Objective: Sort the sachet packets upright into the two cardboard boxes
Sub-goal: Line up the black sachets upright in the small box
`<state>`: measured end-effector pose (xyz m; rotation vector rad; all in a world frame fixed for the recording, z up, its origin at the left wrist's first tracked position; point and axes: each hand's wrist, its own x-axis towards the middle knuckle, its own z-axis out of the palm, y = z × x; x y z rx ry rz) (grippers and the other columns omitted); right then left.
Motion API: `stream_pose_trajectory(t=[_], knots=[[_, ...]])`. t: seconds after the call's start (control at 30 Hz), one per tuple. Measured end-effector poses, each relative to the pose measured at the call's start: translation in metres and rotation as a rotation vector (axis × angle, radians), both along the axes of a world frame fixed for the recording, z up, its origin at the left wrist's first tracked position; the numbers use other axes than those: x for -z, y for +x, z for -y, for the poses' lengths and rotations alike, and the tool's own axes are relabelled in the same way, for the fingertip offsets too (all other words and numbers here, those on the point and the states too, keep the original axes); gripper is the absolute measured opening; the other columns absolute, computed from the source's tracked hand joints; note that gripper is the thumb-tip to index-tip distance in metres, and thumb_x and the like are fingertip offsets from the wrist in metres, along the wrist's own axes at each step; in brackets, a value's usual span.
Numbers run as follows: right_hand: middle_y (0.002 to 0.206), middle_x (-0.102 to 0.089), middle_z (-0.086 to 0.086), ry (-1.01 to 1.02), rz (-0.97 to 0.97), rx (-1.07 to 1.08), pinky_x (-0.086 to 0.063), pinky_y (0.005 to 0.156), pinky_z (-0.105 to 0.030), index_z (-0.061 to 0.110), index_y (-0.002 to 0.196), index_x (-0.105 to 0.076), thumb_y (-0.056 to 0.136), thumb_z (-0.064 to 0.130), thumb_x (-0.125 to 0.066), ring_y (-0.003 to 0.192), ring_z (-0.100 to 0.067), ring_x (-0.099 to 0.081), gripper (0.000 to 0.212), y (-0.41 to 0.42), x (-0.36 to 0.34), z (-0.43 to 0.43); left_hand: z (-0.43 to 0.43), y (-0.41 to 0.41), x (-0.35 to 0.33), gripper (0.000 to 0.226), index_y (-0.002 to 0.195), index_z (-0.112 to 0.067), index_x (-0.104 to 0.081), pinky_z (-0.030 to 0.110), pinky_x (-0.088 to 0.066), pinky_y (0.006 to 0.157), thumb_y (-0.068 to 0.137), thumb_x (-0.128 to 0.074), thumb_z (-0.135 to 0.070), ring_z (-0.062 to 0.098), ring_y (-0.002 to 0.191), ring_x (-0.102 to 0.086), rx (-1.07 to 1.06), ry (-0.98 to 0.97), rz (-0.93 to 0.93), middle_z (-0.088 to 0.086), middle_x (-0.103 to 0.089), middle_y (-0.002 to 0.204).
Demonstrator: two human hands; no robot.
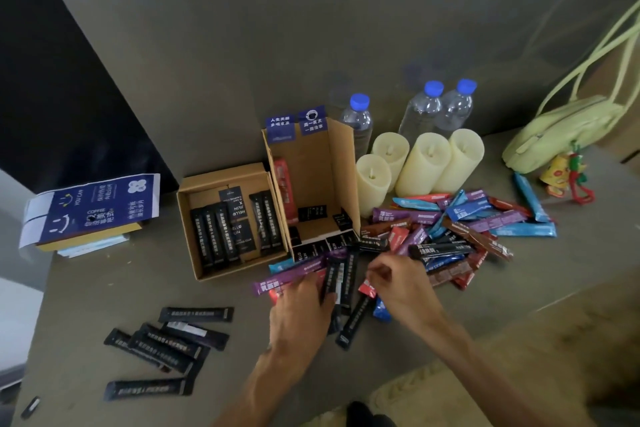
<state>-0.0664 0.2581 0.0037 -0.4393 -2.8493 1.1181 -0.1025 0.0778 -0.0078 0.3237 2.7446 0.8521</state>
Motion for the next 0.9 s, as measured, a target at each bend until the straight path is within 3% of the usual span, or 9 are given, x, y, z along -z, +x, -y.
stream_pose_trajectory(t=[0.1, 0.2, 0.33, 0.47, 0.53, 0.63, 0.7, 0.8, 0.9], knots=[[0.078, -0.066, 0.018, -0.041, 0.045, -0.026, -0.053, 0.072, -0.014, 0.018, 0.090, -0.075, 0.091, 0.014, -0.069, 0.073, 0.006, -0.064, 0.007, 0.011, 0.010, 0.011, -0.006, 0.007, 0.011, 0.025, 0.111, -0.024, -0.060, 0.034, -0.053, 0.076, 0.091, -0.062, -0.040, 0.017, 0.095, -0.066, -0.030, -0.051, 0.032, -0.008, -0.065, 0.107], [0.084, -0.070, 0.013, -0.067, 0.065, -0.043, -0.056, 0.076, -0.022, 0.017, 0.093, -0.075, 0.092, 0.016, -0.068, 0.076, 0.002, -0.066, 0.006, 0.015, 0.014, 0.015, -0.008, 0.008, 0.009, 0.015, 0.099, -0.024, -0.063, 0.036, -0.056, 0.074, 0.091, -0.064, -0.036, 0.013, 0.084, -0.066, -0.051, -0.026, 0.055, -0.010, -0.066, 0.096], [0.076, -0.069, 0.010, -0.181, 0.050, 0.003, -0.049, 0.062, -0.013, 0.014, 0.090, -0.074, 0.094, 0.021, -0.068, 0.065, 0.003, -0.064, 0.010, 0.015, 0.003, 0.014, -0.006, 0.008, -0.001, 0.010, 0.083, -0.027, -0.058, 0.036, -0.055, 0.069, 0.089, -0.066, -0.030, 0.010, 0.071, -0.061, -0.073, 0.018, 0.009, -0.013, -0.062, 0.080], [0.072, -0.070, -0.009, -0.760, 0.154, 0.215, -0.038, 0.046, -0.026, 0.005, 0.091, -0.069, 0.096, 0.041, -0.061, 0.054, -0.017, -0.059, 0.038, 0.009, -0.019, 0.008, 0.001, 0.010, -0.013, 0.012, 0.093, -0.031, -0.062, 0.036, -0.056, 0.066, 0.088, -0.066, -0.021, 0.008, 0.073, -0.061, -0.005, 0.074, -0.157, -0.017, -0.059, 0.094], [0.074, -0.069, -0.010, -0.888, 0.266, 0.190, -0.035, 0.045, -0.025, 0.004, 0.098, -0.069, 0.096, 0.033, -0.063, 0.056, -0.018, -0.058, 0.030, 0.009, -0.028, 0.006, 0.007, 0.010, -0.018, 0.018, 0.094, -0.030, -0.064, 0.034, -0.055, 0.059, 0.085, -0.067, -0.016, 0.008, 0.069, -0.061, 0.014, 0.093, -0.251, -0.018, -0.056, 0.100], [0.070, -0.066, -0.010, -0.936, 0.311, 0.087, -0.034, 0.043, -0.023, 0.002, 0.098, -0.070, 0.092, 0.004, -0.066, 0.056, -0.016, -0.057, 0.008, 0.009, -0.036, 0.009, 0.014, 0.009, -0.025, 0.020, 0.093, -0.026, -0.065, 0.025, -0.050, 0.048, 0.081, -0.073, -0.012, 0.005, 0.066, -0.059, 0.040, 0.088, -0.392, -0.015, -0.055, 0.104], [0.069, -0.065, -0.011, -0.903, 0.281, 0.067, -0.034, 0.045, -0.024, 0.002, 0.098, -0.070, 0.089, -0.004, -0.066, 0.056, -0.016, -0.058, 0.012, 0.008, -0.039, 0.011, 0.020, 0.008, -0.028, 0.026, 0.103, -0.026, -0.063, 0.024, -0.052, 0.051, 0.082, -0.073, -0.014, 0.006, 0.070, -0.060, 0.005, 0.099, -0.426, -0.011, -0.052, 0.113], [0.072, -0.069, -0.005, -0.751, 0.219, 0.034, -0.037, 0.050, -0.025, 0.010, 0.095, -0.073, 0.089, 0.001, -0.068, 0.059, -0.014, -0.061, 0.012, 0.006, -0.043, 0.013, 0.032, 0.004, -0.030, 0.039, 0.119, -0.030, -0.058, 0.017, -0.051, 0.065, 0.087, -0.069, -0.011, 0.007, 0.079, -0.063, -0.200, 0.277, -0.273, -0.014, -0.052, 0.119], [0.074, -0.071, 0.000, -0.708, 0.184, 0.004, -0.041, 0.050, -0.020, 0.012, 0.094, -0.073, 0.089, 0.002, -0.069, 0.058, -0.013, -0.061, 0.011, 0.003, -0.048, 0.016, 0.042, -0.005, -0.035, 0.024, 0.105, -0.034, -0.064, 0.017, -0.049, 0.067, 0.092, -0.065, -0.014, 0.004, 0.078, -0.064, -0.349, 0.503, -0.041, -0.014, -0.068, 0.095]])
